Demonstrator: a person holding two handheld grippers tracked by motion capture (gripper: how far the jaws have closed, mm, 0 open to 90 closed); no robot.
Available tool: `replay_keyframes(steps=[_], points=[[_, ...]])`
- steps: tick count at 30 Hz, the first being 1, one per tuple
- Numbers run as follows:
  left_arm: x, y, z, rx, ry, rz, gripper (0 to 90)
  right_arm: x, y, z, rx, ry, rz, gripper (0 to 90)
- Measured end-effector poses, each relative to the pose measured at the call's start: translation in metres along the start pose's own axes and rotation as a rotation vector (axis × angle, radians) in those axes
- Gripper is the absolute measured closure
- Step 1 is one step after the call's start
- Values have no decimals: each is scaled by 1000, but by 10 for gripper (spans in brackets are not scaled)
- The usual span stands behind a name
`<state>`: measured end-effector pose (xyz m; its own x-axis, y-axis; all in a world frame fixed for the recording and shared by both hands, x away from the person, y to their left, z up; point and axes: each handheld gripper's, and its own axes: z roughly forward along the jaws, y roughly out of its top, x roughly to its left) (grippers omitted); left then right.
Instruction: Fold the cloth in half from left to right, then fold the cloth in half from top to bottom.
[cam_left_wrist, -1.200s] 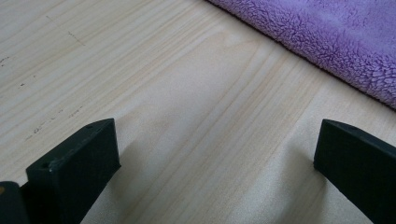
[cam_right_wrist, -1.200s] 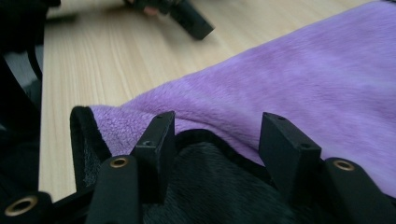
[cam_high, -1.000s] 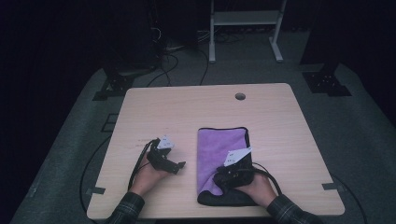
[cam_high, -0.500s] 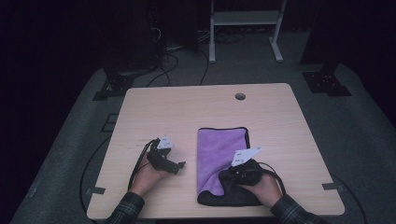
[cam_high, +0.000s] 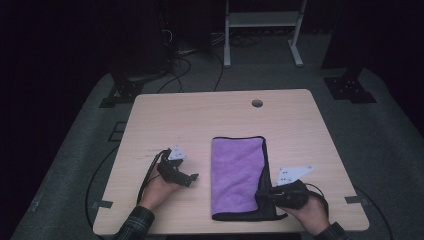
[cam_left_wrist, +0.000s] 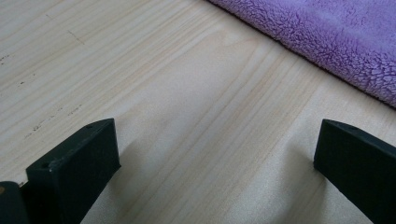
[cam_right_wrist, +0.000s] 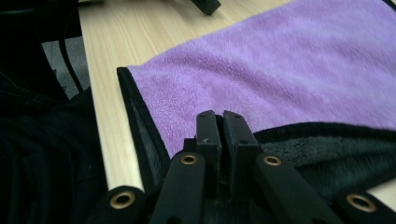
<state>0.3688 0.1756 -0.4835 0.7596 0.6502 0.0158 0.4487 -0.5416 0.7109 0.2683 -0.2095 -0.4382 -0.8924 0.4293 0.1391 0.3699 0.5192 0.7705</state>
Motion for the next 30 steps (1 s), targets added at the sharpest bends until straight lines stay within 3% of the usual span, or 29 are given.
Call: replay_keyframes(steps=[6,11,13,17,23,30], points=[[-1,-1,-1,-3,1,-3,0,4,-16,-15,-5,-2,29,851],[-1,-1,-1,-3,4,-4,0,7,-27,-18,47,-28,40,828],[-1,-1,-1,-1,4,-3,0,6,-31,-17,56,-32,52,655],[-1,-1,-2,-1,4,-3,0,1,-29,-20,29,-53,72,498],[-1,-1,-2,0,5,0,0,-11,-23,-18,5,-80,78,392],[-1,1,-1,7,-1,0,0,-37,-10,-15,-28,-139,80,325]])
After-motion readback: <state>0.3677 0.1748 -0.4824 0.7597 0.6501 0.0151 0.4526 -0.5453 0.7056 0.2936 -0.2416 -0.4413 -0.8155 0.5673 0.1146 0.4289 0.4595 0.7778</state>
